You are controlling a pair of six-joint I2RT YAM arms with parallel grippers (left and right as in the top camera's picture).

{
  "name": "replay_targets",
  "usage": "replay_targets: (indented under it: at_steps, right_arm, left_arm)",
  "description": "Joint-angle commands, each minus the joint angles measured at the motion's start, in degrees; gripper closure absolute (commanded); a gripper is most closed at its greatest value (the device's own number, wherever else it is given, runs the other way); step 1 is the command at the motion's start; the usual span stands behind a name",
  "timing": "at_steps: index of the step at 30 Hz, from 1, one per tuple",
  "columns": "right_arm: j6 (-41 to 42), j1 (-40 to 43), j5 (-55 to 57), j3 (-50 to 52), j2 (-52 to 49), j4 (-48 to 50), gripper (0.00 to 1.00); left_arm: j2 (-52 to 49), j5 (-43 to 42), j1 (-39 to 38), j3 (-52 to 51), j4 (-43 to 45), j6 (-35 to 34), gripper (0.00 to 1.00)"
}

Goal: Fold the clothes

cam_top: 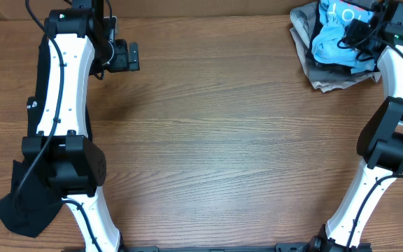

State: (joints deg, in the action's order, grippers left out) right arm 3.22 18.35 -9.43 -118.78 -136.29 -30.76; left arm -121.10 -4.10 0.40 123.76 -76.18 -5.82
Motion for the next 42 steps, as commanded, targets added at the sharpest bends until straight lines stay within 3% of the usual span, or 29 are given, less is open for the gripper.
replay_targets:
  at_steps: [1, 7, 13, 20, 27, 33, 36, 42]
  right_arm:
    - [-0.68, -0.11, 1.81, -1.03, 2.93, -0.31, 0.18]
    - [-0.68, -0.39, 0.76, -6.43, 13.55, -4.57, 0.00]
    - [-0.63, -0.39, -9.40, -13.94, 30.16, -11.13, 0.00]
    - [-0.66, -0.39, -10.16, -14.47, 47.76, -10.99, 0.00]
    - [-0.66, -0.39, -10.16, -14.47, 57.33, -11.02, 0.00]
    - [-0.66, -0.39, -10.16, -14.40, 58.77, -12.37, 0.00]
    - [-0.66, -0.39, -10.16, -14.36, 60.96, -20.41, 0.00]
    - [-0.94, -0.37, -7.26, -8.31, 71.58, -48.41, 0.00]
  left_arm:
    - [-0.42, -0.39, -0.11, 0.79, 0.13, -0.61, 0.00]
    - [-0.42, -0.39, -0.11, 0.79, 0.13, -0.61, 0.00]
    - [-0.42, -0.42, -0.11, 0.79, 0.13, -0.61, 0.00]
    - [-0.42, -0.39, -0.11, 0.79, 0.13, -0.61, 0.00]
    - [-0.42, -0.39, -0.11, 0.79, 0.13, -0.61, 0.00]
    - [-0.42, -0.39, -0.11, 0.79, 0.13, -0.63, 0.00]
    - [-0.42, -0.39, -0.11, 0.79, 0.13, -0.61, 0.00]
    - [-0.42, -0.39, -0.11, 0.79, 0.13, -0.61, 0.00]
